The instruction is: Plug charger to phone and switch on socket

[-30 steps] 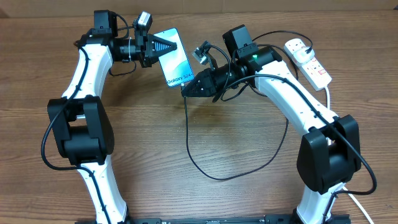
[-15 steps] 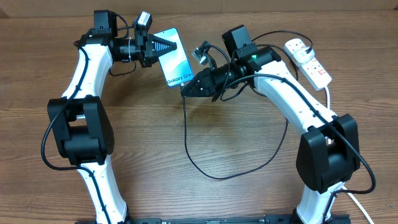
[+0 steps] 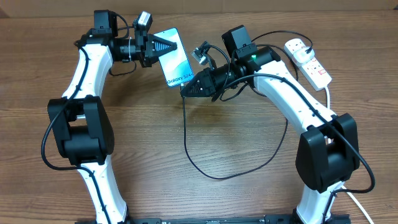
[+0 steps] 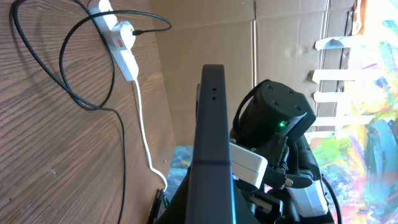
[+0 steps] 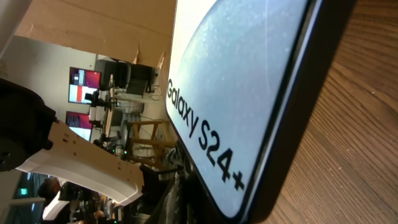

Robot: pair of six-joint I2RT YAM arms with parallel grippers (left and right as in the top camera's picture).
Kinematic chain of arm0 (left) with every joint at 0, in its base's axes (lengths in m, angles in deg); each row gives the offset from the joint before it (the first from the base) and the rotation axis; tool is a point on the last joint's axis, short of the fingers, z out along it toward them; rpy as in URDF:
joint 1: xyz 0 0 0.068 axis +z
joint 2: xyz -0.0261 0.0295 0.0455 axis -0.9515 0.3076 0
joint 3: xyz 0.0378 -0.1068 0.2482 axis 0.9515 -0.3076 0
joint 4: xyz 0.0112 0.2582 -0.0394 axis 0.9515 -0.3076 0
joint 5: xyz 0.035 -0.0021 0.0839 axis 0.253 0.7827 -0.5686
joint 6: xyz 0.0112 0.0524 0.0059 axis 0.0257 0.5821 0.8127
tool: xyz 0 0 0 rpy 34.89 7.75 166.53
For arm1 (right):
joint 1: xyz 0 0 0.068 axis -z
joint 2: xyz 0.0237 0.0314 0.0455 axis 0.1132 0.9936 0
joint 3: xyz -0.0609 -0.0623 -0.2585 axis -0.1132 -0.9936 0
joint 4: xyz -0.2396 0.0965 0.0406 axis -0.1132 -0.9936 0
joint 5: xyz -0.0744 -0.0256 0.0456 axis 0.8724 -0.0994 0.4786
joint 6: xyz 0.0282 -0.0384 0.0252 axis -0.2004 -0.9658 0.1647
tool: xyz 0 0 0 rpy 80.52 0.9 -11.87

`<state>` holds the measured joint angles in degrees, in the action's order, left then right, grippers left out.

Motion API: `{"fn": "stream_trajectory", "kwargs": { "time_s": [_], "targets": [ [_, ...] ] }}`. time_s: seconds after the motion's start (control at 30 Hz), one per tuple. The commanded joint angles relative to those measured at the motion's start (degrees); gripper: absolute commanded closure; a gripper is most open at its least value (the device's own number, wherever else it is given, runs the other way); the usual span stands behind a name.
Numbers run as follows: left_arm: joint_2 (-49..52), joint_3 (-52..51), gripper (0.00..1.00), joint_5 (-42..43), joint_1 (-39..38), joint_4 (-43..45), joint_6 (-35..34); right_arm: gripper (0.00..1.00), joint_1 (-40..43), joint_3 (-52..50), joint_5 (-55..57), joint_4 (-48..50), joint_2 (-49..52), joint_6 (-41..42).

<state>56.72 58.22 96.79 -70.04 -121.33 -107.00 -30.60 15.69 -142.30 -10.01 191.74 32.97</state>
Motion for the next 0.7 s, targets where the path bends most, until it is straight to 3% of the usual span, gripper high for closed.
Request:
{"fn": "stream_trajectory", "kwargs": {
  "time_s": [0.0, 0.67],
  "targets": [
    [-0.5, 1.1, 0.96, 2.8, -0.6, 0.2, 1.1, 0.96, -0.4, 0.2, -1.5, 0.1, 0.6, 0.0],
    [-0.5, 1.1, 0.96, 2.8, -0.6, 0.2, 1.1, 0.96, 1.6, 0.2, -0.8, -0.7, 0.6, 0.2]
  ]
}}
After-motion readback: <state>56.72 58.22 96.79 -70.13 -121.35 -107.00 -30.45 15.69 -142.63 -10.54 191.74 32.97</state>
